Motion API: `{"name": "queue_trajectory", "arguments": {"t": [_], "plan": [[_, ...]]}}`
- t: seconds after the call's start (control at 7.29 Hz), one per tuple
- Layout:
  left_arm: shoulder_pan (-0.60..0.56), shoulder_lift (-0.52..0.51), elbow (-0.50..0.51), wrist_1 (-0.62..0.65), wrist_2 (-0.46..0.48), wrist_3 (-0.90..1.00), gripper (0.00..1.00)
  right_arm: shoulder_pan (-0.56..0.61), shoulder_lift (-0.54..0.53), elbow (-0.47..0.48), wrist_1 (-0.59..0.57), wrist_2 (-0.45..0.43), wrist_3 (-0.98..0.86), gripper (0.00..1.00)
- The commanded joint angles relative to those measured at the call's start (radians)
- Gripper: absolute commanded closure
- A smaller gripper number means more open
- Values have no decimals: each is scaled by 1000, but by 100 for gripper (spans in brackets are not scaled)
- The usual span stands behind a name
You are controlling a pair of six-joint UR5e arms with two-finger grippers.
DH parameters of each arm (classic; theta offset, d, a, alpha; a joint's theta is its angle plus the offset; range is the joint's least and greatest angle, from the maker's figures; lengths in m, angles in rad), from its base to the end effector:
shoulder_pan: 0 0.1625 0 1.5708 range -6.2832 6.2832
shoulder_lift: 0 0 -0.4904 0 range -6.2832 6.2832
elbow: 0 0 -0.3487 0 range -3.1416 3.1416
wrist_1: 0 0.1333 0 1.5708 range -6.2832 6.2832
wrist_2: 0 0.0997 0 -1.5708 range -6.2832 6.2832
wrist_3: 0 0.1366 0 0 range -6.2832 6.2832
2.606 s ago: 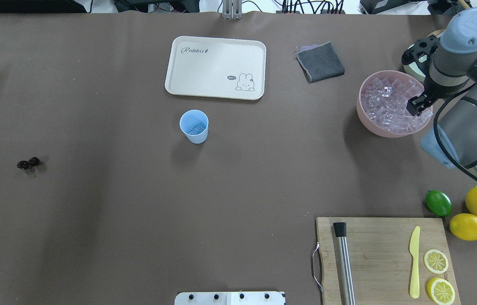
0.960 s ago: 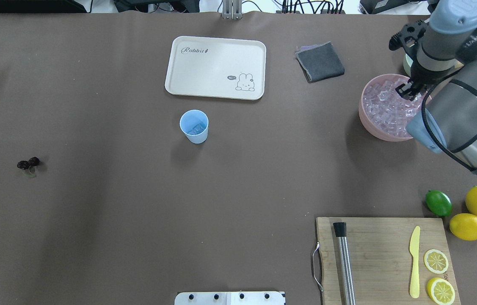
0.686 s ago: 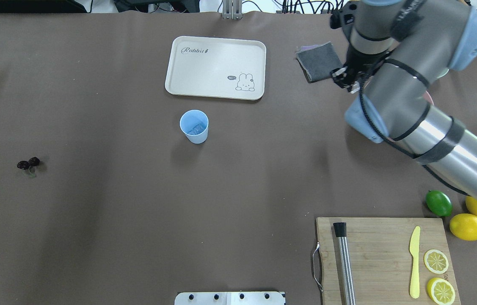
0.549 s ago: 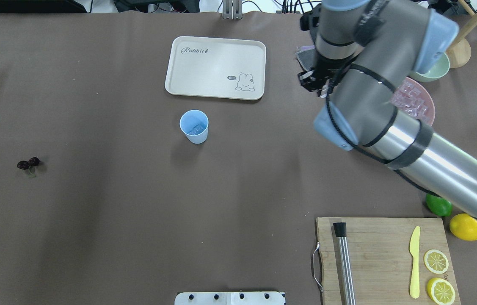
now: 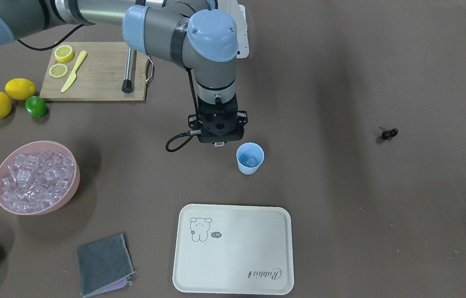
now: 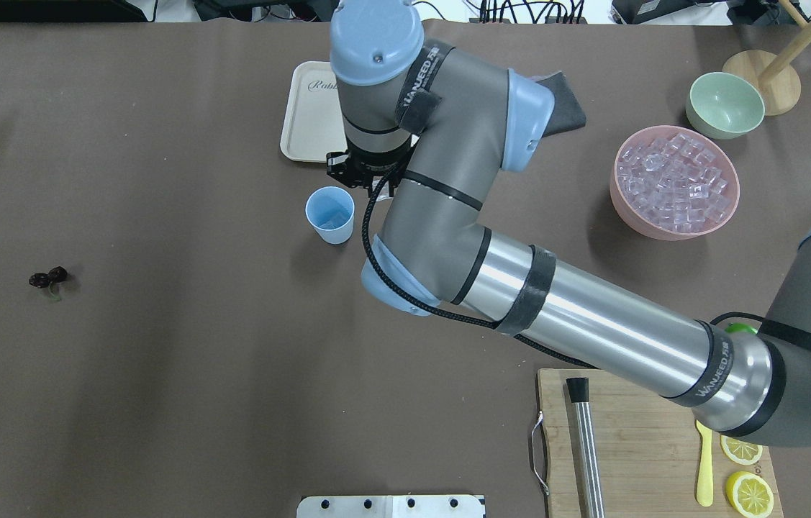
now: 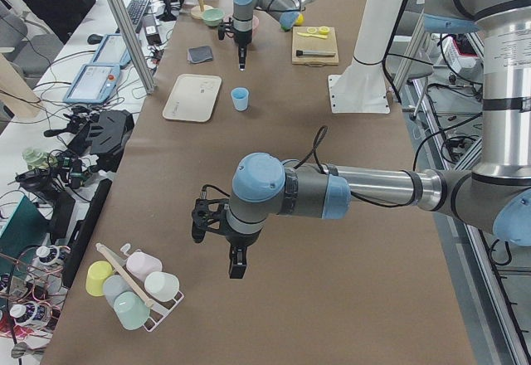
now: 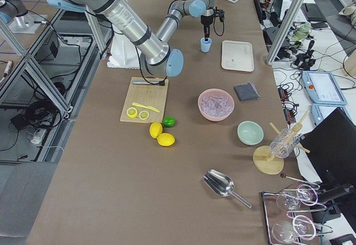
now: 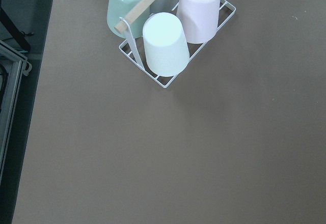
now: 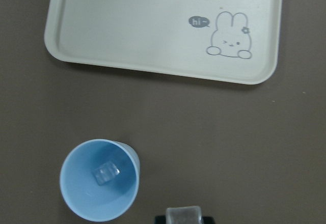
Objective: Put ice and cherries in cup
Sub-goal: 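Carry the ice cube with the right gripper over the blue cup and release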
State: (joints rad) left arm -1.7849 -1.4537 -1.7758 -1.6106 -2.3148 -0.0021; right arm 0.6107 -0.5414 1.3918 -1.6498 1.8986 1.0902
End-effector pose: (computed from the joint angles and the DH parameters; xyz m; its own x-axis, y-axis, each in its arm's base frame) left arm -0.1252 -0.3839 0.7059 0.7368 -0.0741 -0.6720 0.2123 0.9691 0.1260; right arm -0.6140 -0.5388 0.1764 0.6868 -0.0535 0.7249 -0.0468 0.9920 0.1176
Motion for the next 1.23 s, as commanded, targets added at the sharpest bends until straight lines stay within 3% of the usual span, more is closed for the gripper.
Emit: {"name": "queue_trajectory", "arguments": {"t": [0.0,0.27,0.41,0.55,0.82,1.1], "plan": [[-1,1,1,0,0,-1,2,-28,29,-108,189,-45,37,78],[1,-2,13,-2,2,-1,2,-51,73,-172,228,-91,76,77],[1,-4,22,-2,2,1,2,-55,75,-204,258,-110,63,68],[1,-2,15,-2,2,-1,2,-77,70,-214,277,-143,57,1],[33,-42,10,5,11,-2,2,-72,40,-153,253,-135,11,1],[140,-72,-3,1,9,-30,2,44,-96,54,132,10,-88,1]]}}
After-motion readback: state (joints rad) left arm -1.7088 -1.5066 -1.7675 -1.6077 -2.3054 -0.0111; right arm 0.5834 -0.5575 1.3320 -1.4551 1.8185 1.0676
